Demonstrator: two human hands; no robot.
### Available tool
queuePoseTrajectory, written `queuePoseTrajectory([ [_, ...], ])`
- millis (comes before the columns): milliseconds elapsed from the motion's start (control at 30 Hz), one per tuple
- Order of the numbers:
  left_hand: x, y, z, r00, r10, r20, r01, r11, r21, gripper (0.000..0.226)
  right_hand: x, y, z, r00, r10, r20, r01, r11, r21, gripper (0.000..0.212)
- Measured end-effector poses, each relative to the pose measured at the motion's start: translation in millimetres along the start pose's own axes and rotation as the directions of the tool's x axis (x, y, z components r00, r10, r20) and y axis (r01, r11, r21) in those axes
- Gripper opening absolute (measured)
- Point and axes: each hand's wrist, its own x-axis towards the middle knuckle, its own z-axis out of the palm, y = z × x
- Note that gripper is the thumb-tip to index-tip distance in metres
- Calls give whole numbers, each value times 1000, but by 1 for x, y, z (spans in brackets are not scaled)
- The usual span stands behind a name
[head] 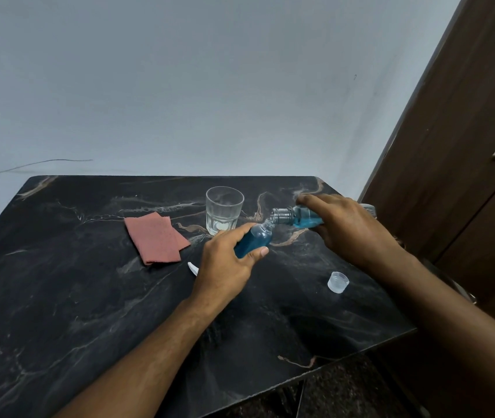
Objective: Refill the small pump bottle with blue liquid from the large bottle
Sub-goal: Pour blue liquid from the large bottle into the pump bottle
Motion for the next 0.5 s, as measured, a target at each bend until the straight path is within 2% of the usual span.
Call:
queuePoseTrajectory([
  [233, 0, 2, 1, 999, -31, 27, 32, 998, -53, 41, -3, -1, 2, 1000, 15, -14, -14, 998, 63, 56],
  [500, -1, 6, 2, 999, -41, 20, 42, 996, -84, 42, -10, -5, 16, 990, 103, -100, -78, 972, 223, 57],
])
